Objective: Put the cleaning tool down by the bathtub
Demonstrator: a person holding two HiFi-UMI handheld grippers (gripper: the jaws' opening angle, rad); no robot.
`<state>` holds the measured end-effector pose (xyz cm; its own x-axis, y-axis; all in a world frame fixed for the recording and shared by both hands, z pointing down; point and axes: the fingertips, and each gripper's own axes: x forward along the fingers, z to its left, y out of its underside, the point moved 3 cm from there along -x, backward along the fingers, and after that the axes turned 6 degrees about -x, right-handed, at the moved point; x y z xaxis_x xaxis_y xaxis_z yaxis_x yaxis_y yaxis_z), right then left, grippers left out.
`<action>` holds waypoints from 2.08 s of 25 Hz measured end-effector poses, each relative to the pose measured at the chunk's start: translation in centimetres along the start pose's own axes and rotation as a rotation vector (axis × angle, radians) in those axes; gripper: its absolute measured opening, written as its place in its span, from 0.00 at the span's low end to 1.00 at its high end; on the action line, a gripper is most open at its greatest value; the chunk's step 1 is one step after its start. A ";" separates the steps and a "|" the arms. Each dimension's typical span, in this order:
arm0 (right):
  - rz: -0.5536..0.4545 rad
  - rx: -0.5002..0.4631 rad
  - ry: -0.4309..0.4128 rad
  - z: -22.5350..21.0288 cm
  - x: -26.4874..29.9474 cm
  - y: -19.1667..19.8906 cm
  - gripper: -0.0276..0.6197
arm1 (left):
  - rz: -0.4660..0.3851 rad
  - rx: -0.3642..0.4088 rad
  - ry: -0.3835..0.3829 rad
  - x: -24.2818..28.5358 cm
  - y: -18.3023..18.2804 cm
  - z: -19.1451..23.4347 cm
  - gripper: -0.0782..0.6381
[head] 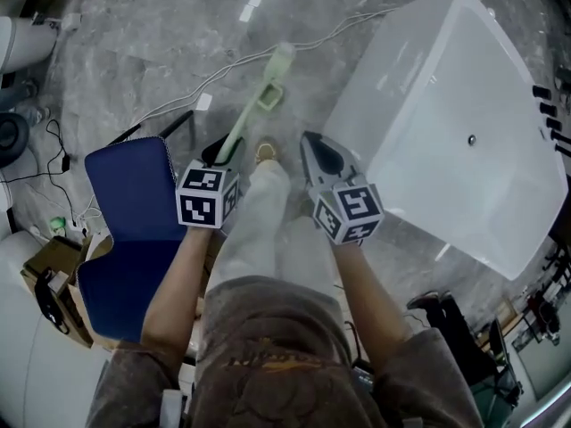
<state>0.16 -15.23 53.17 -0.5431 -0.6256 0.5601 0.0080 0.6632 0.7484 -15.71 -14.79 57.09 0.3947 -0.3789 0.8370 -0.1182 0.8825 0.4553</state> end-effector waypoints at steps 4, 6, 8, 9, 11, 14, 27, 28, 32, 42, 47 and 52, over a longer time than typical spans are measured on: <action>0.020 0.012 0.001 -1.0 2.1 2.0 0.04 | 0.018 0.002 -0.005 3.0 0.7 1.3 0.25; 0.026 0.017 0.006 -1.7 3.0 2.8 0.04 | 0.032 0.004 -0.004 4.5 1.2 1.8 0.25; 0.032 0.022 0.009 -2.3 4.0 3.7 0.04 | 0.050 0.009 -0.004 6.0 1.8 2.3 0.25; 0.036 0.024 0.010 -2.5 4.4 4.1 0.04 | 0.060 0.012 -0.004 6.7 2.1 2.5 0.25; 0.043 0.026 0.010 -3.1 5.4 4.9 0.04 | 0.079 0.018 -0.006 8.1 2.8 3.0 0.25; 0.056 0.036 0.007 -3.8 6.6 6.1 0.04 | 0.106 0.029 -0.014 10.0 3.8 3.9 0.25; 0.077 0.061 -0.014 -4.5 8.6 7.8 0.04 | 0.247 0.056 -0.043 16.7 7.7 6.4 0.25; 0.078 0.062 -0.014 -4.6 8.7 7.8 0.04 | 0.258 0.054 -0.045 17.2 8.0 6.5 0.25; 0.083 0.069 -0.014 -5.2 8.6 8.2 0.04 | 0.292 0.042 -0.052 19.2 9.2 6.9 0.25; 0.092 0.082 -0.014 -5.9 8.4 8.8 0.04 | 0.432 0.057 -0.069 23.0 12.7 7.6 0.25; 0.090 0.099 -0.013 -6.2 8.3 9.2 0.04 | 0.470 0.070 -0.088 23.9 12.1 7.9 0.25; 0.087 0.116 -0.015 -6.4 8.2 9.6 0.04 | 0.510 0.097 -0.104 24.4 11.5 8.3 0.25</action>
<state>1.11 -16.63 67.19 -0.5574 -0.5577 0.6150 -0.0412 0.7585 0.6504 -15.02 -16.19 85.32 0.1727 0.0616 0.9830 -0.3576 0.9339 0.0043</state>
